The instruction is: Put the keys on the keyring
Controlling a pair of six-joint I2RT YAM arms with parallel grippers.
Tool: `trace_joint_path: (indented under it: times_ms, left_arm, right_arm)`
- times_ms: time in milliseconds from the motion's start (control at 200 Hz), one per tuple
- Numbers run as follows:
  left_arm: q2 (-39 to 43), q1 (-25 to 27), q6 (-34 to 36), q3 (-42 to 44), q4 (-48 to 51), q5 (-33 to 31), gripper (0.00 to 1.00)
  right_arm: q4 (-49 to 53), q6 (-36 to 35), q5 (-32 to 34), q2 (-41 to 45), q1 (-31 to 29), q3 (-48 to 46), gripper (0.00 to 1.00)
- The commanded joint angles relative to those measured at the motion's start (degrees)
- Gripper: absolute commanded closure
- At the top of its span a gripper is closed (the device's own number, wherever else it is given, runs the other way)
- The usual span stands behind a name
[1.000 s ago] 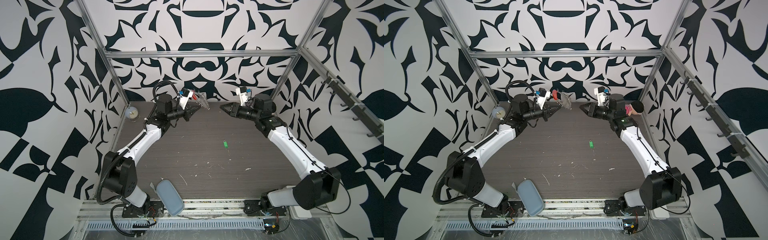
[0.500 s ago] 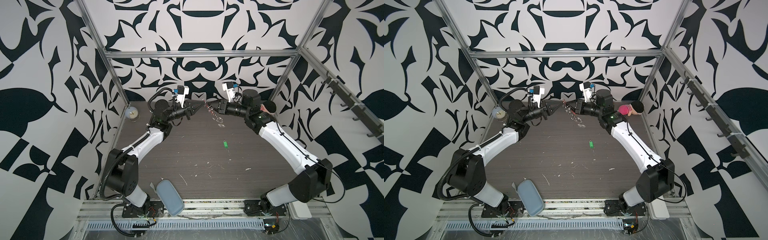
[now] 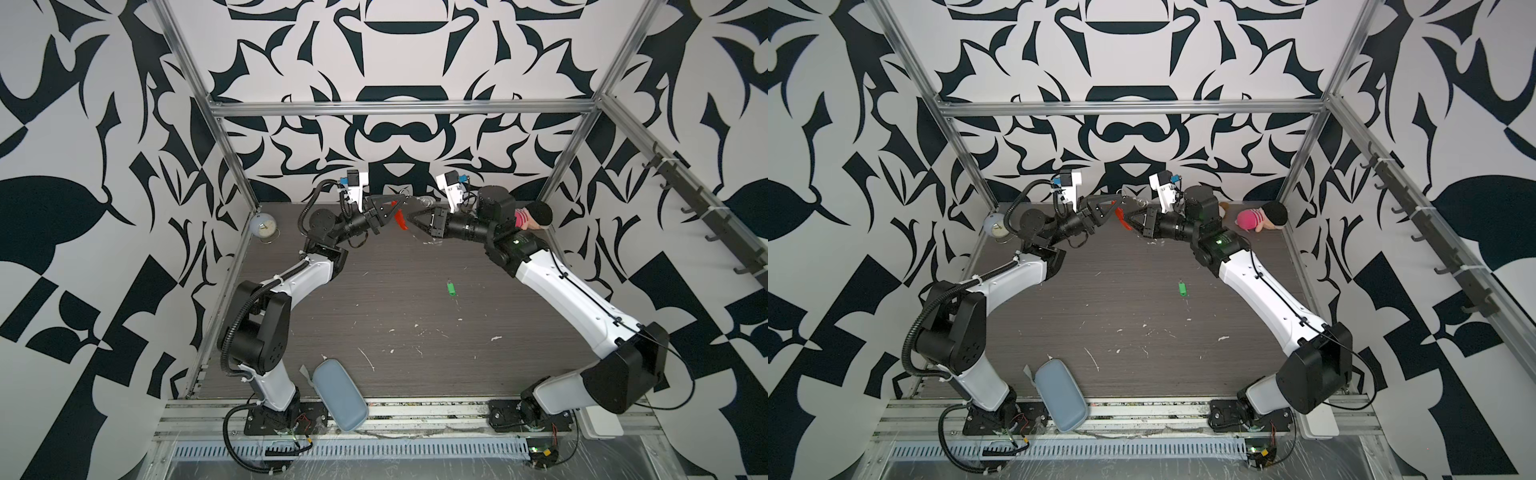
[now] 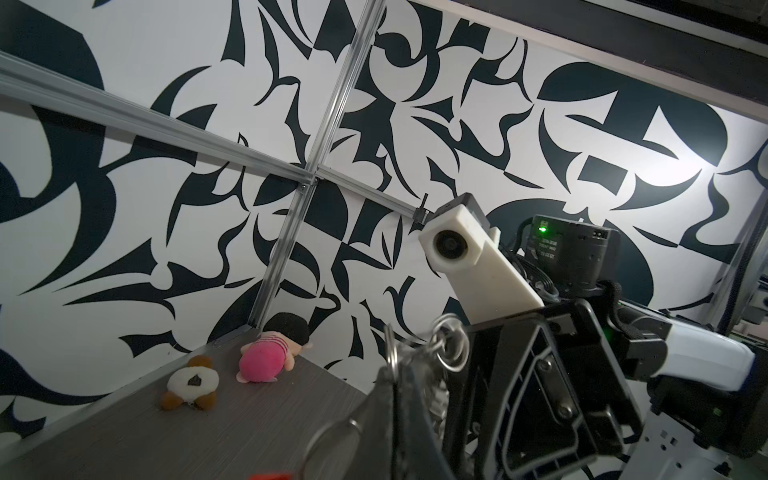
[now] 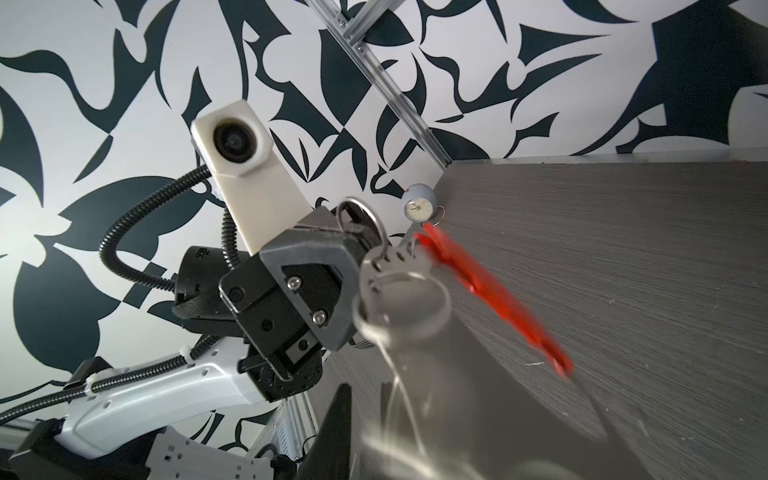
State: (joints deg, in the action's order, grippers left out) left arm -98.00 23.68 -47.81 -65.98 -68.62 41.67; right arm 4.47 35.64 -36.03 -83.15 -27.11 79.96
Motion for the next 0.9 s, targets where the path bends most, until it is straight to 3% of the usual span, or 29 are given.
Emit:
trace_joint_path:
  times_ms: [0,425,680,895]
  left_arm:
    - [1.03,0.00,-0.33,0.30,-4.68,-0.07,1.00]
    - [1.90,-0.01,2.73,-0.58,1.16,2.97,1.00]
    - [4.69,0.04,13.22,-2.32,18.25,8.57,1.00]
    - [3.99,0.03,8.30,-1.52,10.17,8.76,1.00]
  right_arm:
    - [4.21,-5.45,3.39,3.36,1.09,3.61,0.81]
    - [10.17,-9.70,2.07,3.27,4.46,9.08,0.77]
    - [9.74,-9.89,-2.54,-2.18,4.45,13.35,0.72]
    - [5.17,-7.40,-5.69,-3.84,4.44,12.48,0.71]
